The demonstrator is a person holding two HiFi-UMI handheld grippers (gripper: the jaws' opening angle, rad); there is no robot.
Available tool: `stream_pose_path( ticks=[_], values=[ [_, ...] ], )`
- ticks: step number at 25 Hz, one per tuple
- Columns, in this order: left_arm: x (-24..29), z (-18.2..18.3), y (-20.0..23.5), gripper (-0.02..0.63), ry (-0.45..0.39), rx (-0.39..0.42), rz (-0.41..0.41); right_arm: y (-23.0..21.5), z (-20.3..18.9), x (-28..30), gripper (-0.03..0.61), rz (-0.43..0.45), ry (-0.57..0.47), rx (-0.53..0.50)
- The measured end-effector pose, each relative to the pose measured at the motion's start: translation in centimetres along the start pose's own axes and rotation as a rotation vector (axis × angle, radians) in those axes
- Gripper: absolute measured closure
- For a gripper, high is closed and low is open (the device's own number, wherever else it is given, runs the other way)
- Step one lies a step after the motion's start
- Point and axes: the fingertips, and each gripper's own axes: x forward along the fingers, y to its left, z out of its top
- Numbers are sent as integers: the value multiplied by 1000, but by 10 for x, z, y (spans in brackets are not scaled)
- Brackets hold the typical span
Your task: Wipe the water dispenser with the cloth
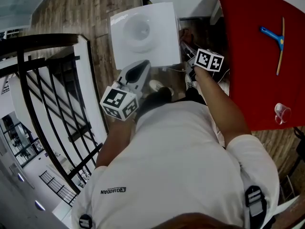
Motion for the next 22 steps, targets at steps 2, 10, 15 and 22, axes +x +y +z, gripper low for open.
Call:
stream_pose_path(
  ticks=[2,10,15,22],
  values=[
    [-2,-2,0,617,6,1,6,-12,-7,5,492,-24,17,1],
    [-7,-10,5,617,23,-5,29,-49,-26,23,492,-91,59,4],
    [-5,-11,3,617,21,-9,26,-69,-36,34,492,-123,87,3],
    [-3,-15,2,617,38,45,52,-98,-51,49,492,-146,156,2]
  ],
)
